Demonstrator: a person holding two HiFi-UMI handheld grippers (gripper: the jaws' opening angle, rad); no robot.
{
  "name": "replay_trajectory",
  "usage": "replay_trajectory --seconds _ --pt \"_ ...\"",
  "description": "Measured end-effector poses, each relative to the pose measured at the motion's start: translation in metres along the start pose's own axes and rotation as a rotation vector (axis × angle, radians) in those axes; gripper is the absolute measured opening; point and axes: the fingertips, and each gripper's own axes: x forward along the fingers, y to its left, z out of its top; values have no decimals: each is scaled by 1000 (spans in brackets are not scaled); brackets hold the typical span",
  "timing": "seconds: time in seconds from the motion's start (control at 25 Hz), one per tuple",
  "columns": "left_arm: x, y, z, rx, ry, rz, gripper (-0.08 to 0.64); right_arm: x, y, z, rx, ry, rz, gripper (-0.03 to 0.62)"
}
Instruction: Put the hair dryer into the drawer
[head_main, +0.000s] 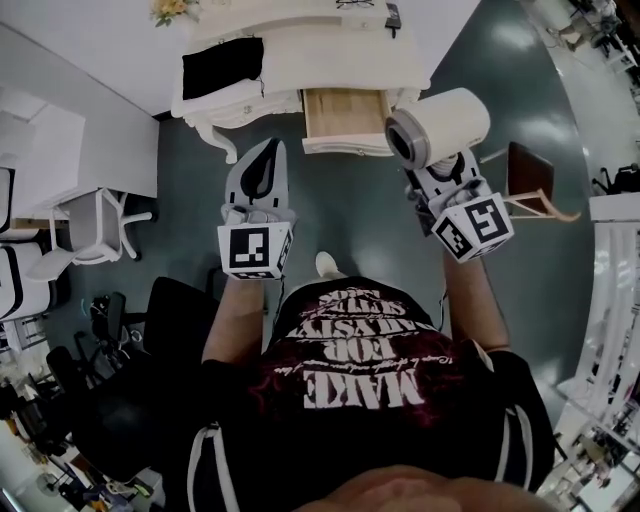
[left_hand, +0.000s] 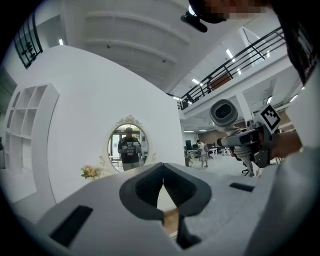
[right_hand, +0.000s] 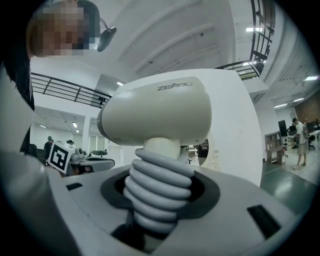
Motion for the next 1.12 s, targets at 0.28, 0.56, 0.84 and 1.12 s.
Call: replay_trajectory --seconds 0.28,0.56,0.84,1.12 --pt "7 12 -2 -11 -16 -36 5 7 3 1 7 16 -30 199" --pt "3 25 -9 -48 -19 -23 5 4 12 -2 2 49 -39 199" --pt "-3 21 -6 -50 -28 -14 5 -5 18 -6 10 56 -20 199" --pt "-2 17 -5 -50 -20 -1 5 -3 12 2 35 36 4 199"
